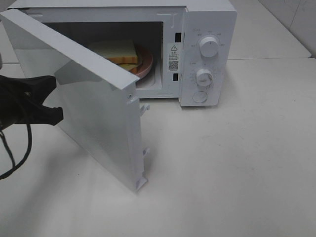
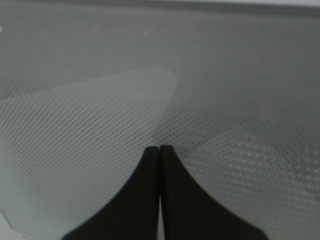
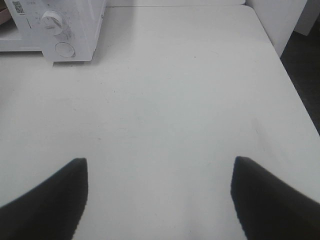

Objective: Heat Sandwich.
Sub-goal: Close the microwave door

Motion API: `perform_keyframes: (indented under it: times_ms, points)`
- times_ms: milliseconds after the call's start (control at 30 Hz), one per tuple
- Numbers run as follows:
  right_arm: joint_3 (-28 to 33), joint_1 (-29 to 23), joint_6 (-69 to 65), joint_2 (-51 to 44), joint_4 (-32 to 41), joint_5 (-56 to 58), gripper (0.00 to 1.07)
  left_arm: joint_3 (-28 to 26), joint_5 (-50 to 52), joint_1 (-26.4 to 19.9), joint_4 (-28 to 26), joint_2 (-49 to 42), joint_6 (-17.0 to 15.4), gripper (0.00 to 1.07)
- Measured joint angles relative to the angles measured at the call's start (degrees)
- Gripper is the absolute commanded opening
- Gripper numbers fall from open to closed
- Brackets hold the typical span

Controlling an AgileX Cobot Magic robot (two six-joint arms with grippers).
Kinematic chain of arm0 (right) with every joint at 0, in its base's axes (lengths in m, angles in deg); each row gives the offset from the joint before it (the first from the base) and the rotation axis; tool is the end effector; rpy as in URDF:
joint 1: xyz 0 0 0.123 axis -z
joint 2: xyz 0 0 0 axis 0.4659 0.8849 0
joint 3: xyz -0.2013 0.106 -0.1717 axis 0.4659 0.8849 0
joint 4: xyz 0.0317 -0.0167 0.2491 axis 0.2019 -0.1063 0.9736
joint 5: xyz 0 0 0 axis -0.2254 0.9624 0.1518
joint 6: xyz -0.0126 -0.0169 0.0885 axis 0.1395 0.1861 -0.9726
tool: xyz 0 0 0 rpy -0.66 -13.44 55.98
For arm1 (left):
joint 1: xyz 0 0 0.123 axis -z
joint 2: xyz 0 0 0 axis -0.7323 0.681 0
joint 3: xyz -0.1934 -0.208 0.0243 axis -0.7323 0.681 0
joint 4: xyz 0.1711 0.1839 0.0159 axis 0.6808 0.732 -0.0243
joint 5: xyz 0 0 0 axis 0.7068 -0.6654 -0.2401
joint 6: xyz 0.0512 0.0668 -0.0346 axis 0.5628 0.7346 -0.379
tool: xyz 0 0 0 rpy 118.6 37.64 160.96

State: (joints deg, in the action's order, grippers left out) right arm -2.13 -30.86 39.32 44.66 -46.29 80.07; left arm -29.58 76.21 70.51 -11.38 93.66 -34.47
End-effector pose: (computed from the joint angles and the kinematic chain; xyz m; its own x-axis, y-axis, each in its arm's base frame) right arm -0.0055 -0.0066 0.2809 -0.4295 0.0096 -0.9030 0.0226 0.9997 -0.0001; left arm 0.2333 -0.1048 0.1687 -0.1677 0.0850 -0.9822 0.4317 0.9020 0.0043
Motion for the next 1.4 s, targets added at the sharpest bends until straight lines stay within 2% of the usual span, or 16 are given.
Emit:
perform_keyframes:
  times_ms: [200, 433, 533, 600, 633, 700, 767, 867, 1000, 1400]
  points:
    - [0.00, 0.00, 0.00, 0.00, 0.00, 0.00, 0.76, -5.56, 0.06, 7.33, -10.66, 5.04, 3.90, 0.00]
    - [0.00, 0.00, 0.00, 0.00, 0.00, 0.00, 0.76, -11.06, 0.06, 11.80, -16.90, 9.00, 6.36, 0.00]
    - [0.00, 0.00, 0.00, 0.00, 0.00, 0.00, 0.76, -15.53, -0.17, 14.09, -20.00, 11.46, 8.48, 0.00]
    - [0.00, 0.00, 0.00, 0.00, 0.00, 0.00, 0.76, -16.50, -0.34, 14.50, -20.74, 11.92, 8.94, 0.00]
    - [0.00, 0.00, 0.00, 0.00, 0.00, 0.00, 0.76, -18.91, -1.38, 15.47, -22.69, 13.12, 10.37, 0.00]
    - [0.00, 0.00, 0.00, 0.00, 0.00, 0.00, 0.76, -19.82, -2.01, 15.93, -23.49, 13.69, 11.29, 0.00]
    - [0.00, 0.00, 0.00, 0.00, 0.00, 0.00, 0.76, -23.15, -2.98, 17.13, -26.41, 15.30, 13.69, 0.00]
    - [0.00, 0.00, 0.00, 0.00, 0.00, 0.00, 0.76, -25.15, -3.44, 17.76, -28.19, 16.33, 15.07, 0.00]
    - [0.00, 0.00, 0.00, 0.00, 0.00, 0.00, 0.76, -30.37, -4.24, 19.02, -32.89, 18.85, 18.11, 0.00]
    - [0.00, 0.00, 0.00, 0.00, 0.00, 0.00, 0.76, -39.99, -11.29, 20.45, -38.22, 22.80, 24.12, 0.00]
